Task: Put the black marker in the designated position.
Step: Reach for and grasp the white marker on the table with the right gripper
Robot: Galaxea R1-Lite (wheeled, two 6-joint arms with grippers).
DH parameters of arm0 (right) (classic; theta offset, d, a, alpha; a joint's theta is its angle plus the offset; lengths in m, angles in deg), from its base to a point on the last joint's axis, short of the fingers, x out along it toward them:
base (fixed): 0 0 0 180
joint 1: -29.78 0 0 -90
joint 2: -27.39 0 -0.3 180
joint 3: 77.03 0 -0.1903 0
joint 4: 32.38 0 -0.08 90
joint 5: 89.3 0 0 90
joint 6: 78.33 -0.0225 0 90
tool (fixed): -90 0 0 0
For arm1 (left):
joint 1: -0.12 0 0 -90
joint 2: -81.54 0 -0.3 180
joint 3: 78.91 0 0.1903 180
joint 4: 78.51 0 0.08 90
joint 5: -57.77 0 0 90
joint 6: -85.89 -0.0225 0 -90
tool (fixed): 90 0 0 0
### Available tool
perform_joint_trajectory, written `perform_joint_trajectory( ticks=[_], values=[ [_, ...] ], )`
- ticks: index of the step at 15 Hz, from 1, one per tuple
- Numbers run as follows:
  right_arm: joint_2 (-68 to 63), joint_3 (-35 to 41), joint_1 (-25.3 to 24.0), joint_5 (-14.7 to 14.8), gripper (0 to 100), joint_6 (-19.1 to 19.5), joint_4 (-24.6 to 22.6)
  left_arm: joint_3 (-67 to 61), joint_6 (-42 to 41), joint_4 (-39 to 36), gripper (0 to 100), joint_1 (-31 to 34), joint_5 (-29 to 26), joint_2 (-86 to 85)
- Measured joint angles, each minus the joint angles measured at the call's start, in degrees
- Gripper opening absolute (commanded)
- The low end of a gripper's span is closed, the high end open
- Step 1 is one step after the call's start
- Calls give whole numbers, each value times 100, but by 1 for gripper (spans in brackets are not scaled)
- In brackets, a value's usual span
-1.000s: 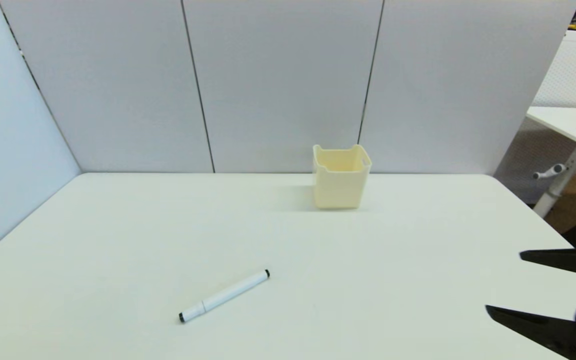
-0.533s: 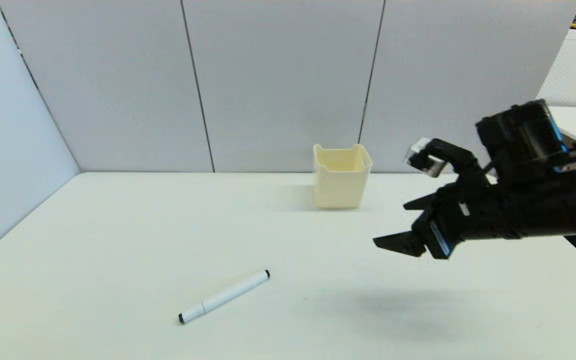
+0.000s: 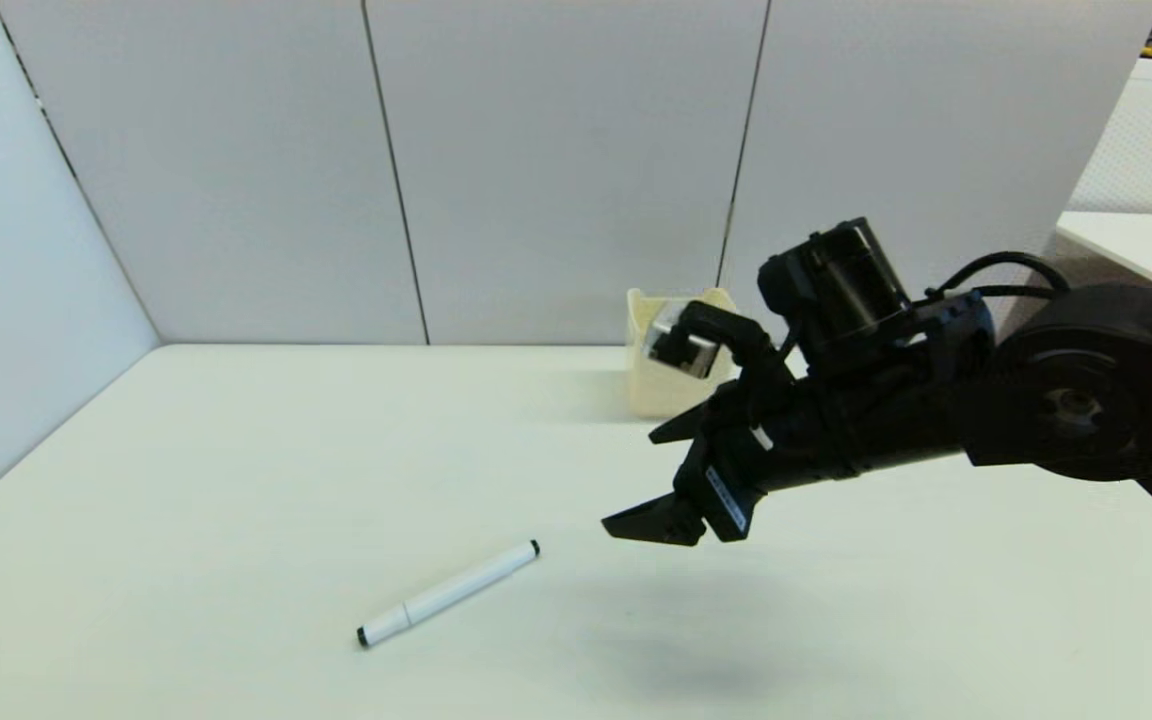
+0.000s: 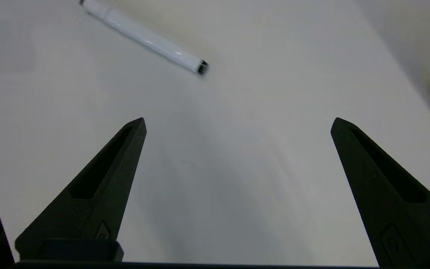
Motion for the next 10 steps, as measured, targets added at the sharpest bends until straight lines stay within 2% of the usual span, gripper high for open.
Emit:
perform_joint_trajectory(
  ticks=[3, 7, 10],
  values=[
    [-282, -257, -255, -317, 100, 505, -33, 0, 0, 0, 100, 0, 0, 0],
    [-642, -458, -299, -1285, 100, 1385, -29, 0, 0, 0, 100, 0, 2, 0],
    [-818, -489, -297, -1794, 100, 1785, -33, 0, 2, 0, 100, 0, 0, 0]
  ],
)
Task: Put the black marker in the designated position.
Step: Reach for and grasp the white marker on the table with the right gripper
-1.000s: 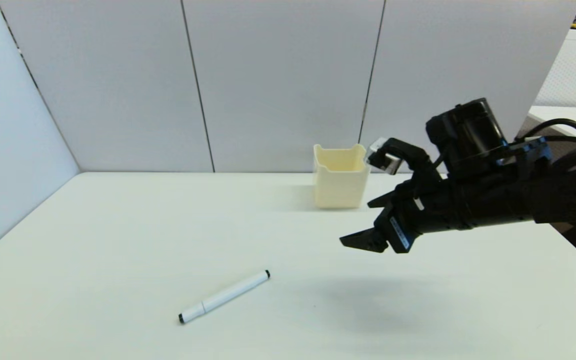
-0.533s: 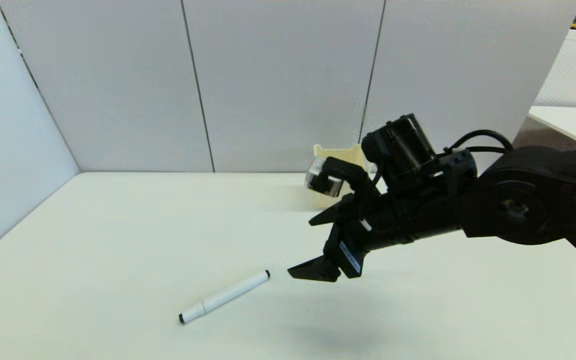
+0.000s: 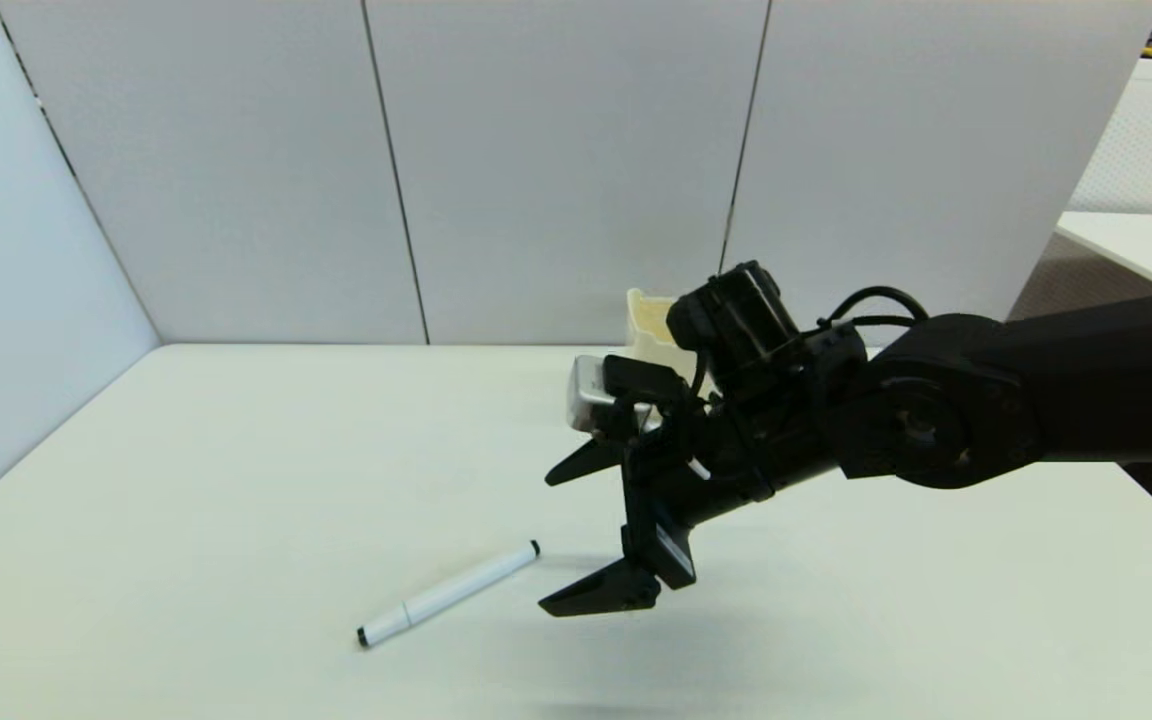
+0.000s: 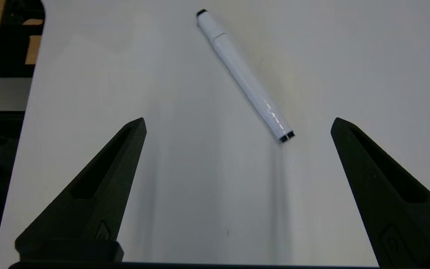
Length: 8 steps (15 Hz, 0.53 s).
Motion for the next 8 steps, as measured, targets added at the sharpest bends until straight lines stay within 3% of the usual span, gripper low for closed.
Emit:
perform_joint_trajectory(
  ticks=[3, 8],
  values=[
    [-201, -93, -6, -280, 100, 289, -168, 0, 0, 0, 100, 0, 0, 0],
    [-767, -475, -152, -311, 100, 368, -416, 0, 0, 0, 100, 0, 0, 0]
  ],
)
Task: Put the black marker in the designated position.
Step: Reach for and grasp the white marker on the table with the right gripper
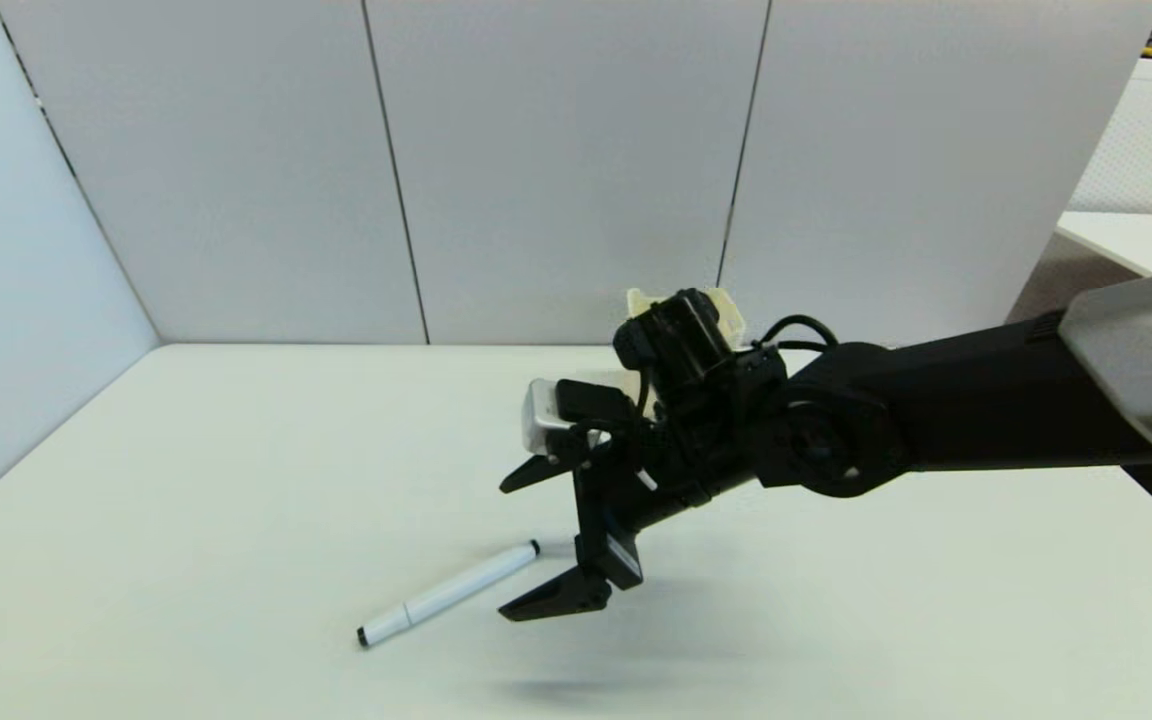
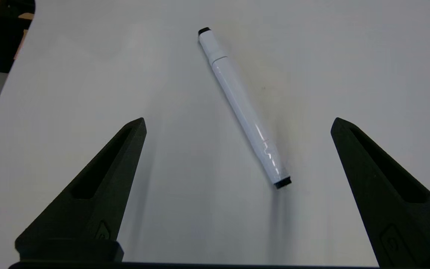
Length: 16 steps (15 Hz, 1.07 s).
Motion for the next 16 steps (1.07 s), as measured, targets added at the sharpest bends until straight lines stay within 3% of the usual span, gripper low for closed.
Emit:
perform_joint_trajectory(
  ticks=[16],
  values=[
    [-1018, -644, -94, -100, 100, 113, -188, 0, 0, 0, 100, 0, 0, 0]
  ],
)
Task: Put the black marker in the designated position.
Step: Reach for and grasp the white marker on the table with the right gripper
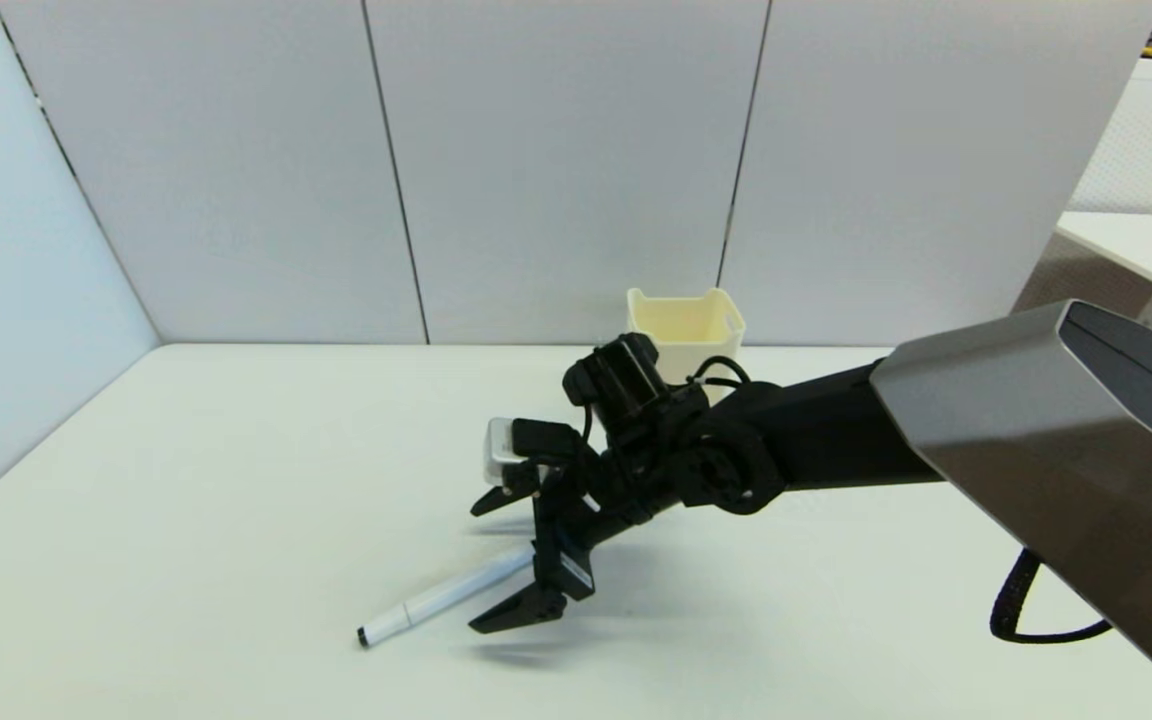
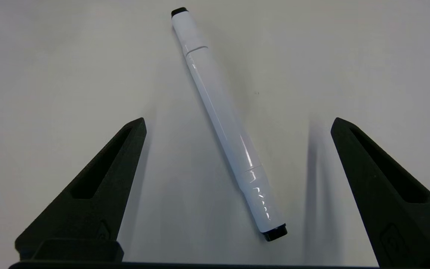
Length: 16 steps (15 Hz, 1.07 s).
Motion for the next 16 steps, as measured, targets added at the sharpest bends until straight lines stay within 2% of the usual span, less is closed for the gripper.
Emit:
perform_joint_trajectory(
  ticks=[5, 10, 16],
  values=[
    [-96, -7, 20, -234, 100, 4, -44, 0, -2, 0, 100, 0, 0, 0],
    [-173, -51, 35, -245, 100, 9, -57, 0, -2, -2, 100, 0, 0, 0],
    [-313, -90, 44, -243, 100, 24, -305, 0, -2, 0, 100, 0, 0, 0]
  ],
)
